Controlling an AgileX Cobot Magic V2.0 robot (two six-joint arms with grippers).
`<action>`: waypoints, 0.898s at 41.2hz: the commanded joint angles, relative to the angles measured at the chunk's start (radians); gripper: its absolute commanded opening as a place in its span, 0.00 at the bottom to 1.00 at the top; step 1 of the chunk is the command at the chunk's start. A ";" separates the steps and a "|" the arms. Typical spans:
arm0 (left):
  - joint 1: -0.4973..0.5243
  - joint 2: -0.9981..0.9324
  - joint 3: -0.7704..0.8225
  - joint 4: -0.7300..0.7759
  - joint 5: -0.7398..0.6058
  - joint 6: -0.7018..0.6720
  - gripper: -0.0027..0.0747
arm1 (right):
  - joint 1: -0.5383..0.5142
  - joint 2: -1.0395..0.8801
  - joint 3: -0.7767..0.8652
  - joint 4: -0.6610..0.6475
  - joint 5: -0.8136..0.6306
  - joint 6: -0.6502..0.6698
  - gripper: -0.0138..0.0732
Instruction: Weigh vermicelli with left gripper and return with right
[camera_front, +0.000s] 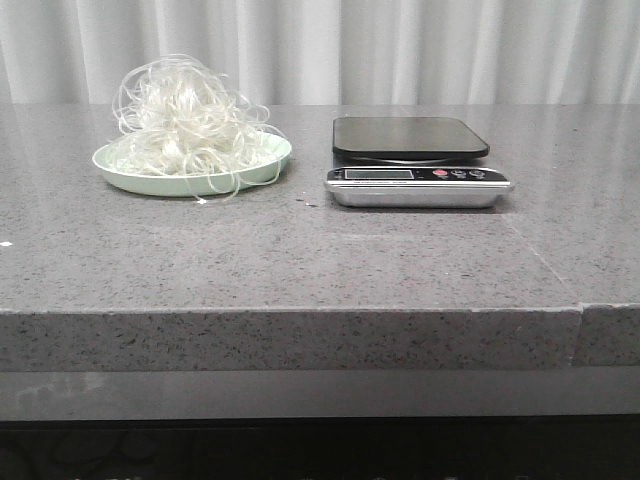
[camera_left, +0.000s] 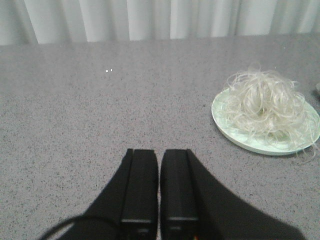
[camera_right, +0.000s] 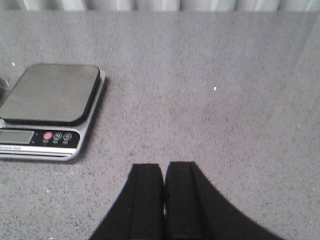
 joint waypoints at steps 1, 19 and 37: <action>-0.006 0.037 -0.033 -0.010 -0.066 -0.012 0.22 | -0.004 0.050 -0.032 -0.014 -0.054 -0.002 0.35; -0.084 0.135 -0.033 -0.011 -0.122 -0.006 0.63 | -0.001 0.168 -0.032 -0.014 -0.041 -0.041 0.78; -0.318 0.499 -0.134 -0.011 -0.208 -0.006 0.73 | -0.001 0.184 -0.032 -0.014 -0.041 -0.041 0.83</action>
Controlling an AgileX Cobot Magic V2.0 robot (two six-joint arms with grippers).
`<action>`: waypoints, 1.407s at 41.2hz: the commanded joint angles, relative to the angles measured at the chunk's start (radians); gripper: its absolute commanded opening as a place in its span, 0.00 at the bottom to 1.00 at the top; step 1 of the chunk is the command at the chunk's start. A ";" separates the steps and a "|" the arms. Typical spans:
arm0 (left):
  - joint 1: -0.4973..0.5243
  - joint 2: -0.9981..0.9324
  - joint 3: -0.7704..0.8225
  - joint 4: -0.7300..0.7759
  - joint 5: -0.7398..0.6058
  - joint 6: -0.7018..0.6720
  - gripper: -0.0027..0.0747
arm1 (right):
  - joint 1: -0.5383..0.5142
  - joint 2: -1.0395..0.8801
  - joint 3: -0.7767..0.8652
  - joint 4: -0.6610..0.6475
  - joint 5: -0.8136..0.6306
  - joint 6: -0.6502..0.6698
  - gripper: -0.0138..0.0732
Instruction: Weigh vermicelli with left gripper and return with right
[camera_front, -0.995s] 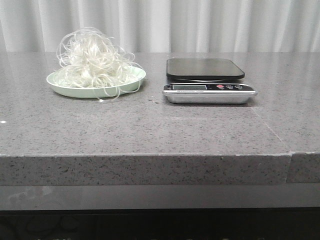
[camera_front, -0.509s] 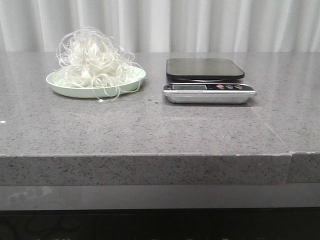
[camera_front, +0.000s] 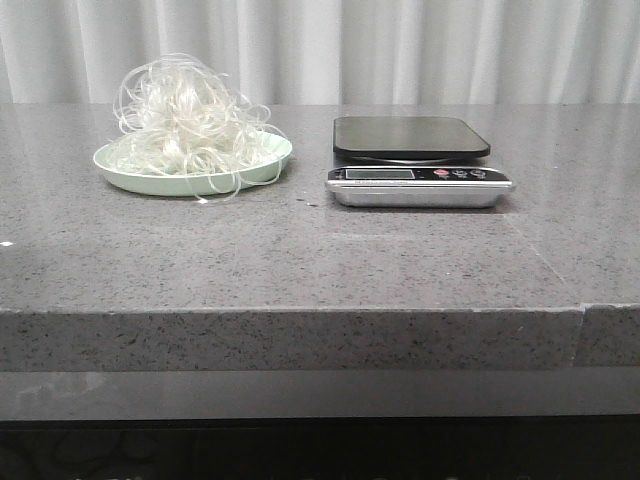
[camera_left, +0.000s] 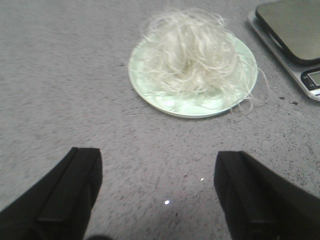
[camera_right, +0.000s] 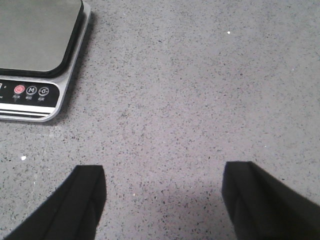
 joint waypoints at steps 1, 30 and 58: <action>-0.026 0.094 -0.073 -0.011 -0.107 -0.006 0.73 | -0.001 0.001 -0.032 -0.014 -0.055 -0.013 0.83; -0.028 0.639 -0.482 -0.085 -0.218 -0.006 0.72 | -0.001 0.001 -0.032 -0.002 -0.048 -0.013 0.83; -0.028 0.797 -0.570 -0.088 -0.160 -0.006 0.51 | -0.001 0.001 -0.032 -0.002 -0.046 -0.013 0.83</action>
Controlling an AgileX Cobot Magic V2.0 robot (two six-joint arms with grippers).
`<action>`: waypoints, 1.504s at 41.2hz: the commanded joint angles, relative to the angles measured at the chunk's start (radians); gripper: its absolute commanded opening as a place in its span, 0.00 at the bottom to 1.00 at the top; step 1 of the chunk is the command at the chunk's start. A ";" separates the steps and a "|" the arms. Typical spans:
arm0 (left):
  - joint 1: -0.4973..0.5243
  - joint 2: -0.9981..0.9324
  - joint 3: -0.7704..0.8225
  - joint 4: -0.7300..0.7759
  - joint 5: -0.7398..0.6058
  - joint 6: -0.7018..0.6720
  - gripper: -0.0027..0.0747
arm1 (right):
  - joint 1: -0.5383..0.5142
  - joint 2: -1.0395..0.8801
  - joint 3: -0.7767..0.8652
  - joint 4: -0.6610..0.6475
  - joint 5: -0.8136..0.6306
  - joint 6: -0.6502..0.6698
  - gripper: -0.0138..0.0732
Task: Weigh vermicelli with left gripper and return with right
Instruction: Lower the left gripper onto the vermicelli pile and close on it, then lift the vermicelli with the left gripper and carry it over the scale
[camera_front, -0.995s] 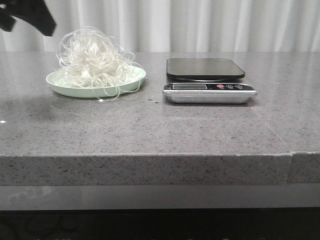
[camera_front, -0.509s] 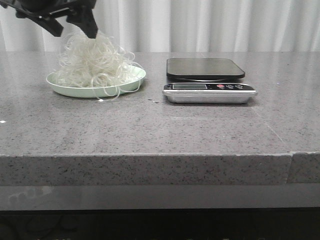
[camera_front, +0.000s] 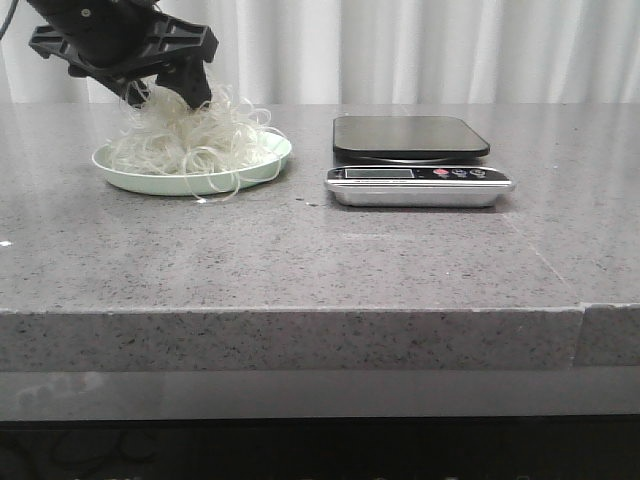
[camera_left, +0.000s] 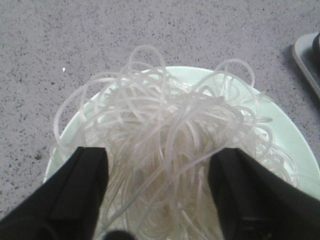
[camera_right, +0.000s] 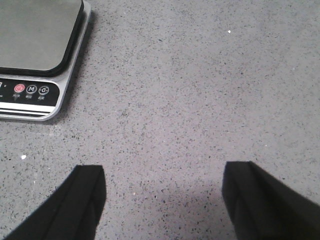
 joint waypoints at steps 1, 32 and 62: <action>-0.005 -0.038 -0.030 -0.008 -0.005 -0.006 0.48 | -0.001 0.001 -0.032 -0.002 -0.050 -0.011 0.83; -0.016 -0.167 -0.124 -0.008 0.049 -0.006 0.22 | -0.001 0.001 -0.032 -0.002 -0.050 -0.011 0.83; -0.303 -0.029 -0.472 -0.006 -0.030 0.045 0.22 | -0.001 0.001 -0.032 -0.002 -0.048 -0.011 0.83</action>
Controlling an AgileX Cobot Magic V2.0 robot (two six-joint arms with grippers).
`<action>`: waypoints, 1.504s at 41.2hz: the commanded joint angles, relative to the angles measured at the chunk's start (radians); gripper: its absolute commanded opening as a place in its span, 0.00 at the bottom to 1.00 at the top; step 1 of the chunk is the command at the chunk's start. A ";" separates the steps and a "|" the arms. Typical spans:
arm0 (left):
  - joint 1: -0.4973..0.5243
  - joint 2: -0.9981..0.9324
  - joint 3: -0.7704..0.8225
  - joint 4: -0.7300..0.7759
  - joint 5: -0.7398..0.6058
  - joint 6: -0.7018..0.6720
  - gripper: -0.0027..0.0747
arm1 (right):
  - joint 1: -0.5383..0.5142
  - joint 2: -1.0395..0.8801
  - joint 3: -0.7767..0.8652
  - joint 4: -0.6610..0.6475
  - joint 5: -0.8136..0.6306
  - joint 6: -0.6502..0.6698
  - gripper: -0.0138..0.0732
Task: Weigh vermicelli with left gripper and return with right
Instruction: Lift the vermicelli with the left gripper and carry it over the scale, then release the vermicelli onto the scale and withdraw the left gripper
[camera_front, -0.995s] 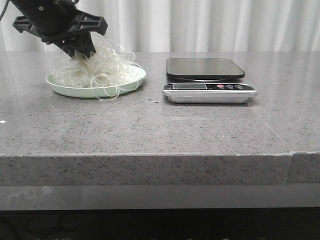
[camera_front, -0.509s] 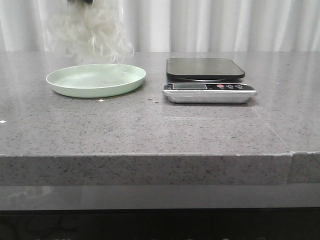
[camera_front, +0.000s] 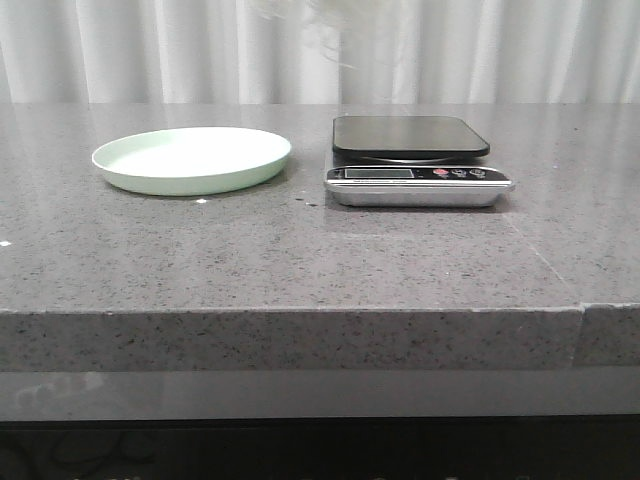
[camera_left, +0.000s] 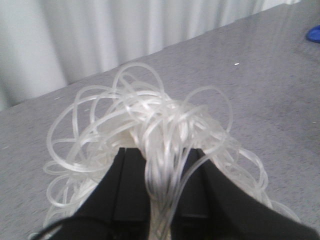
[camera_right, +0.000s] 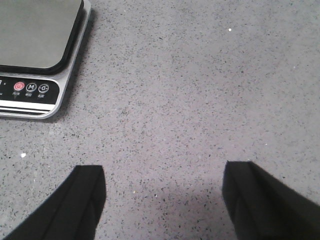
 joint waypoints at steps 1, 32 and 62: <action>-0.037 0.010 -0.068 -0.010 -0.120 -0.001 0.22 | -0.001 0.001 -0.032 -0.002 -0.052 -0.009 0.83; -0.074 0.232 -0.115 -0.013 -0.224 -0.001 0.56 | -0.001 0.001 -0.032 -0.002 -0.028 -0.009 0.83; -0.073 -0.236 -0.080 0.163 0.140 -0.005 0.58 | 0.021 0.001 -0.032 -0.002 -0.058 -0.018 0.83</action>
